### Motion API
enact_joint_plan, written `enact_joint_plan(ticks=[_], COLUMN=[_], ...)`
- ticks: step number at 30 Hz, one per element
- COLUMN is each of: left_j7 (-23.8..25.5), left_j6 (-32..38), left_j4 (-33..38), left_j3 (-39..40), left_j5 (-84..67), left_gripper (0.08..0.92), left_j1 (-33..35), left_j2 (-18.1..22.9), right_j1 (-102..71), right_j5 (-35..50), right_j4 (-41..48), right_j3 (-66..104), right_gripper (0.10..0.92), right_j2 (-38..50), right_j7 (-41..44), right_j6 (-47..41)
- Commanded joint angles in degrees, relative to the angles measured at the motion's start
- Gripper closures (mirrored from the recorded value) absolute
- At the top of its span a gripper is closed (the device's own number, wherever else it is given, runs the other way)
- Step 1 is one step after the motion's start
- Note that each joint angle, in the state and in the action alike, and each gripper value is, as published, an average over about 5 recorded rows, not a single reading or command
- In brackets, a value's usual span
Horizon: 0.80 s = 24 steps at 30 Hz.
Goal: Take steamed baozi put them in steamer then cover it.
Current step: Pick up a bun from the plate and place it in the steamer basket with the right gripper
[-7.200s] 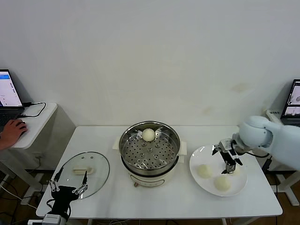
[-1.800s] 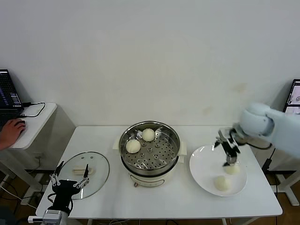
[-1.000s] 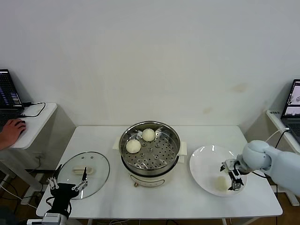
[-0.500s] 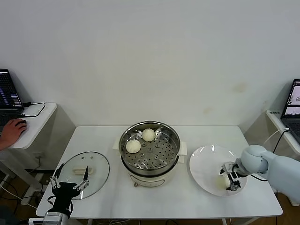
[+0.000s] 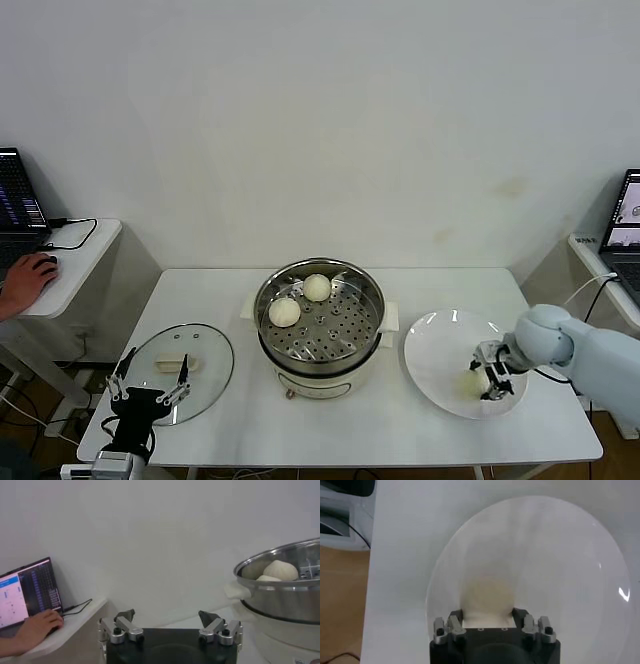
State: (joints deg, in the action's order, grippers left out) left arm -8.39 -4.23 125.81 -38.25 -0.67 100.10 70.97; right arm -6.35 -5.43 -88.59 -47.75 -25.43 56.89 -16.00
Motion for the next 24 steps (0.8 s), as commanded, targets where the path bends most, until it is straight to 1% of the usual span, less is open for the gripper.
enact_joint_plan(ticks=[1, 6, 10, 14, 17, 20, 24], left_j7=[0.02, 0.01, 0.02, 0.04, 0.06, 0.08, 0.08], left_j6=[-0.03, -0.01, -0.02, -0.08, -0.12, -0.17, -0.17], left_j4=[0.23, 0.28, 0.3, 0.39, 0.42, 0.32, 0.09], left_j3=[0.03, 0.15, 0.15, 0.02, -0.23, -0.6, -1.01], left_j5=[-0.13, -0.49, -0.78, -1.04, -1.26, -1.49, -1.62], left_gripper=[0.177, 0.177, 0.177, 0.177, 0.177, 0.177, 0.177], left_j1=[-0.18, -0.21, -0.29, -0.48, -0.65, -0.9, -0.99], left_j2=[-0.27, -0.79, -1.35, -1.66, -1.86, -1.92, -1.69], right_j1=[11.13, 19.85, 32.85, 44.75, 49.13, 49.97, 48.13], right_j5=[5.8, 11.0, 15.42, 19.46, 21.52, 22.36, 22.49], right_j4=[-0.79, -0.71, 0.72, 2.44, 3.94, 5.41, 5.93], right_j3=[0.42, -0.68, -7.62, -14.64, -17.33, -18.47, -20.48], right_gripper=[0.414, 0.414, 0.414, 0.415, 0.412, 0.407, 0.406], right_j2=[1.59, 1.45, -2.2, -9.58, -16.52, -22.96, -29.34], right_j7=[2.79, 4.5, 4.91, 4.64, 4.2, 3.54, 2.9], right_j6=[-0.17, -0.79, -1.27, -1.5, -1.25, -0.55, 1.53])
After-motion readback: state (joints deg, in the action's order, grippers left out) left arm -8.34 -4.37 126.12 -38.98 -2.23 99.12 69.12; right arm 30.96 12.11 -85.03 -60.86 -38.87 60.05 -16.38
